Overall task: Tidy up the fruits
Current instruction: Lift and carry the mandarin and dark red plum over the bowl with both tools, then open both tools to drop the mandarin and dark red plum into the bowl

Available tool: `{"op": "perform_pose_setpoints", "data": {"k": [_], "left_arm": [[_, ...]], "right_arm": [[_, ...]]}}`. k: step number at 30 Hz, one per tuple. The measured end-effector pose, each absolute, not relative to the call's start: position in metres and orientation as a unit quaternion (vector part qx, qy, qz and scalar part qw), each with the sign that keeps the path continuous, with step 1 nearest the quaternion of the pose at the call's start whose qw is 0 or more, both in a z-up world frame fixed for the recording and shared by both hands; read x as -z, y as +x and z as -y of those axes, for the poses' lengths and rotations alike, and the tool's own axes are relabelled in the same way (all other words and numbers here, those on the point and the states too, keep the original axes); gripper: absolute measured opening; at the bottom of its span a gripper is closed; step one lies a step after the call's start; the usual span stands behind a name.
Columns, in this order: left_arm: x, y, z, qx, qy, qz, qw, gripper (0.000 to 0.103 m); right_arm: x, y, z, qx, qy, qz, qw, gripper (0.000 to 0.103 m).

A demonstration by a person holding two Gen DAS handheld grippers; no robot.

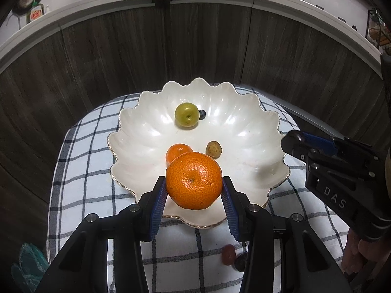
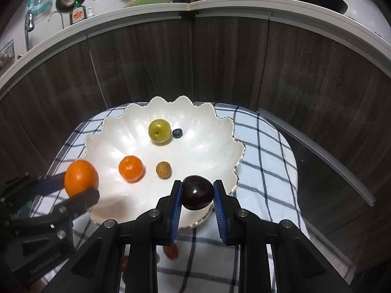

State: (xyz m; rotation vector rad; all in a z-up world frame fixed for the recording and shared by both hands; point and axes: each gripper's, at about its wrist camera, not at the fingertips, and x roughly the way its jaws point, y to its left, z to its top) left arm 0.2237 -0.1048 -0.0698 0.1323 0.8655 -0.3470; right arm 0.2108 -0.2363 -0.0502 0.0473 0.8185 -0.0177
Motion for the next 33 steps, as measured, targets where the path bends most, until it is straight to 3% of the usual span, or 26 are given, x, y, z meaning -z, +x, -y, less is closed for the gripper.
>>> {"op": "perform_pose_setpoints", "data": {"k": [26, 28, 29, 30, 33], "left_arm": [[0.098, 0.247, 0.104, 0.152, 0.056, -0.463, 0.872, 0.048], [0.095, 0.245, 0.104, 0.148, 0.058, -0.455, 0.876, 0.064], [0.092, 0.244, 0.104, 0.145, 0.058, -0.448, 0.880, 0.070], [0.091, 0.243, 0.104, 0.144, 0.059, -0.445, 0.882, 0.070], [0.087, 0.243, 0.103, 0.142, 0.060, -0.443, 0.883, 0.072]], "right_arm": [[0.074, 0.253, 0.234, 0.002, 0.018, -0.436, 0.900, 0.028], [0.072, 0.252, 0.235, 0.007, 0.017, -0.431, 0.902, 0.049], [0.070, 0.251, 0.235, 0.009, 0.017, -0.427, 0.904, 0.054], [0.068, 0.250, 0.236, 0.013, 0.019, -0.421, 0.907, 0.061], [0.063, 0.248, 0.239, 0.016, 0.021, -0.414, 0.910, 0.064]]}}
